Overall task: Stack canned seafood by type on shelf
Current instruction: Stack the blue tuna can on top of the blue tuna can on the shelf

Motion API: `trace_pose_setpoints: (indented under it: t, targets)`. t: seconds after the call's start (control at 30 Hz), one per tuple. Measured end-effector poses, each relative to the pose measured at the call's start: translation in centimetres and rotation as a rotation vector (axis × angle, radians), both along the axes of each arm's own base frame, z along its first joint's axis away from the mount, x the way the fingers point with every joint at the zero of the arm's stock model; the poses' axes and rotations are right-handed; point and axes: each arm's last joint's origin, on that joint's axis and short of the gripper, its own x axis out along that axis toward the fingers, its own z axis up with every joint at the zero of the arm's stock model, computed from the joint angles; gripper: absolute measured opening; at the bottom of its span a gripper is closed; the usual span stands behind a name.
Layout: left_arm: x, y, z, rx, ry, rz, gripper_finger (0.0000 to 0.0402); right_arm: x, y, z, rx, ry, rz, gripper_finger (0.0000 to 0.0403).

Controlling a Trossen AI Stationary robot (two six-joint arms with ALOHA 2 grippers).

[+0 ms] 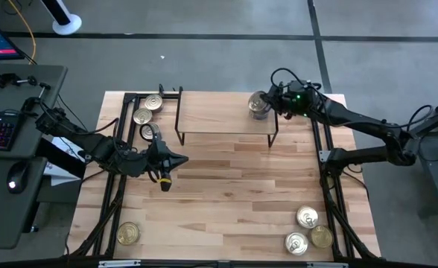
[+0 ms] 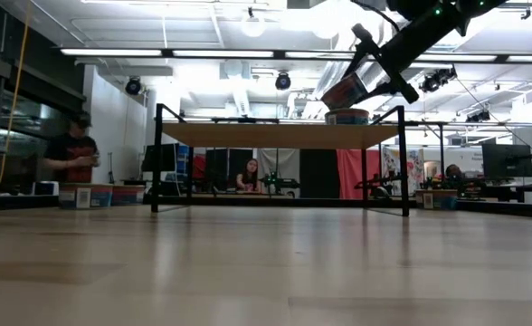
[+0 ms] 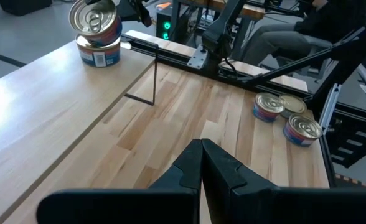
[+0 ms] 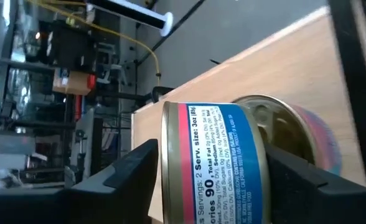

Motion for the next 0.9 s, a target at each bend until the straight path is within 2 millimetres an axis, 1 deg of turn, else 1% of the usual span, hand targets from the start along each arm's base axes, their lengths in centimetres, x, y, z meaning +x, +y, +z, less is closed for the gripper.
trace_pose_setpoints:
  t: [0.13,0.43,0.73,0.9]
  targets:
    - [0.0,0.0,-0.01,0.001,0.001,0.0,0.0,-0.1,0.03,-0.45,0.026,0.036,-0.013,0.0239]
    - [-0.02,-0.01,-0.07,0.025,0.017,-0.02,0.0,-0.06,-0.02,-0.35,0.039,0.011,-0.042,0.024]
    - [-0.02,-0.03,-0.07,0.043,0.022,-0.033,0.0,-0.03,-0.04,-0.26,-0.013,0.039,-0.01,0.0241]
    - [-0.02,-0.02,-0.08,0.044,0.023,-0.033,0.0,-0.12,-0.1,-0.3,-0.019,0.049,-0.042,0.0255]
